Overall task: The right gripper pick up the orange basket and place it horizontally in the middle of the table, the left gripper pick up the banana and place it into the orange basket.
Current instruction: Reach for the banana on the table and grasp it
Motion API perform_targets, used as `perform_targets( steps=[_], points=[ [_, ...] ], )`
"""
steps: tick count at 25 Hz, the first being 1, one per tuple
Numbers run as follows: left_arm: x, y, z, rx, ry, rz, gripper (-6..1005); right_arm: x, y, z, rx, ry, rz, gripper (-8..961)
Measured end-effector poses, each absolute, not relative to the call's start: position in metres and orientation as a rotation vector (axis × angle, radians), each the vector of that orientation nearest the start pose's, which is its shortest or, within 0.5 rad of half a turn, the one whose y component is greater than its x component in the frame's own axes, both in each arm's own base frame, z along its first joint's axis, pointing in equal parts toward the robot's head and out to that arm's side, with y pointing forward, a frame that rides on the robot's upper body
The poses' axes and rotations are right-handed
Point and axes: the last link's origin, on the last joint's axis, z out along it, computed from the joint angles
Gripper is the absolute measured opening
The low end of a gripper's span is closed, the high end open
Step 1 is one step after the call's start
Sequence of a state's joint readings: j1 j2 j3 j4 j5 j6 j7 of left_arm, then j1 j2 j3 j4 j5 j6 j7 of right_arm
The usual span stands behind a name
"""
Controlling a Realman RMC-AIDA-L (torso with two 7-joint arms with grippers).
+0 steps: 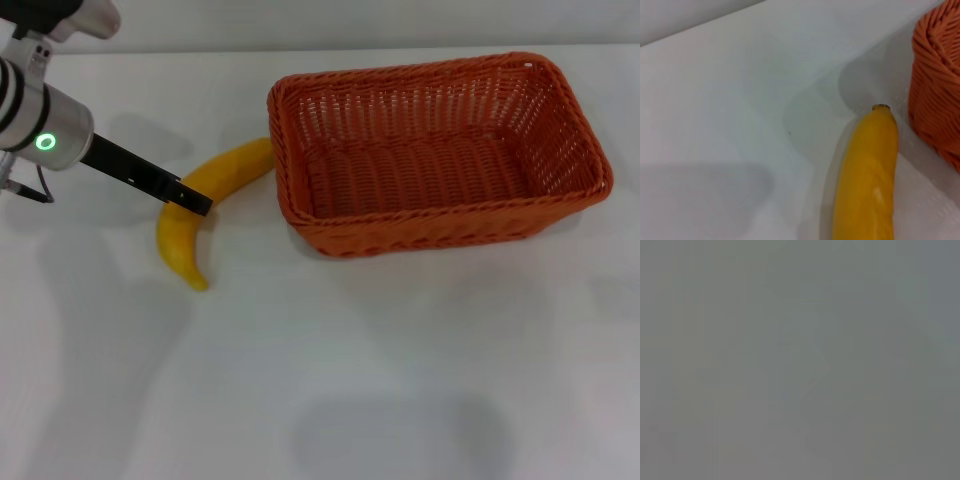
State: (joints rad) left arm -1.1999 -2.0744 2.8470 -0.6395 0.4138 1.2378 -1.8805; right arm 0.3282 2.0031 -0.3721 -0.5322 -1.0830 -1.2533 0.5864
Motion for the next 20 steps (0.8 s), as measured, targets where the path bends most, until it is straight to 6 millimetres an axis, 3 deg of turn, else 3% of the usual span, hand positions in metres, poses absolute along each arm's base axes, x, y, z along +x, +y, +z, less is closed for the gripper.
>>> perform_targets(
  steps=[20],
  points=[
    [-0.2443, 0.4278, 0.0049, -2.451, -1.134, 0.293, 851, 0.3755, 0.3149, 0.1728, -1.406, 0.26, 0.63, 848]
  ],
)
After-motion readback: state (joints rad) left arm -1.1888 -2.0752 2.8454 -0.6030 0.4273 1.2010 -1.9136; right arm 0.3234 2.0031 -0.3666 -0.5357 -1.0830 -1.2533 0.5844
